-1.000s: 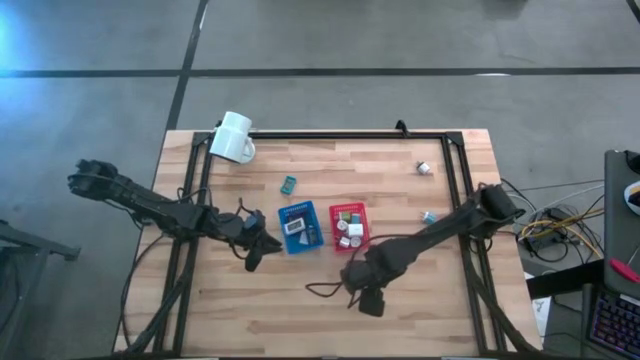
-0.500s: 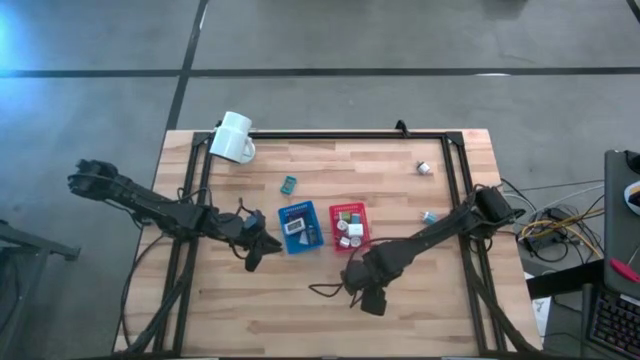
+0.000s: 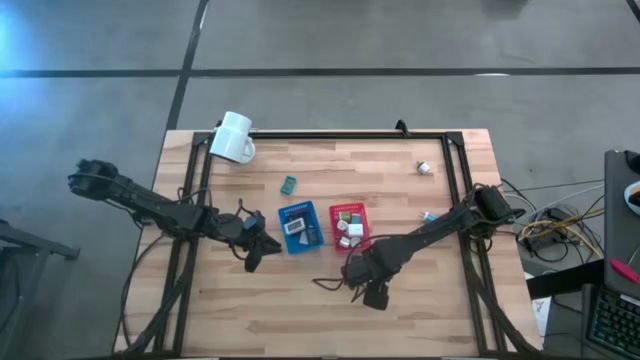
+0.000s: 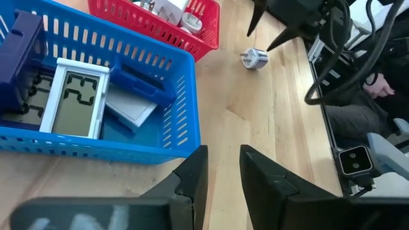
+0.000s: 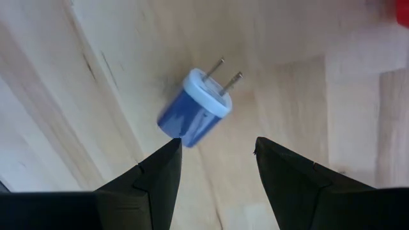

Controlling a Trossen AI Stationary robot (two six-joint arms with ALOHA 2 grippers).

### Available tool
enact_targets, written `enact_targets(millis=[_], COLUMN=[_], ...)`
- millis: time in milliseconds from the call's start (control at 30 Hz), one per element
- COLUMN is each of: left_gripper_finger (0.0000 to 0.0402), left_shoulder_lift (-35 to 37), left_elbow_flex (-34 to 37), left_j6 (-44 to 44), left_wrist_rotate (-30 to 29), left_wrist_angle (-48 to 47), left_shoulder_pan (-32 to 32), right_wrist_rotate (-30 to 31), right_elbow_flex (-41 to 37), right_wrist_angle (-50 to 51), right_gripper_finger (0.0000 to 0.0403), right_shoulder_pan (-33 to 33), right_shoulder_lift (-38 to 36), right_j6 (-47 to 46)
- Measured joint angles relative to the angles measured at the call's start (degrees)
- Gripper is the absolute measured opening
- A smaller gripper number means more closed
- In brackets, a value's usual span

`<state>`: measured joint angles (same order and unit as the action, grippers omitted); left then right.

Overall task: Pick & Place Office items
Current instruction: Put the violet charger adapter into the red bin

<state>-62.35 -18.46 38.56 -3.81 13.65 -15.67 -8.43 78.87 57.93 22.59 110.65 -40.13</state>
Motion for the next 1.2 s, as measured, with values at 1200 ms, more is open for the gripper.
enact_targets(millis=[1200], left_gripper_finger=[0.0094], left_shoulder_lift=[0.0], left_elbow_flex=[0.0], left_j6=[0.27], left_wrist_rotate=[0.0], left_wrist_angle=[-0.02], left_shoulder_pan=[-0.25], right_wrist_rotate=[-0.52], right_elbow_flex=[0.0], right_wrist_angle=[1.83], right_gripper_finger=[0.0194], right_shoulder_pan=[0.0], right_shoulder_lift=[0.0], right_j6=[-0.19])
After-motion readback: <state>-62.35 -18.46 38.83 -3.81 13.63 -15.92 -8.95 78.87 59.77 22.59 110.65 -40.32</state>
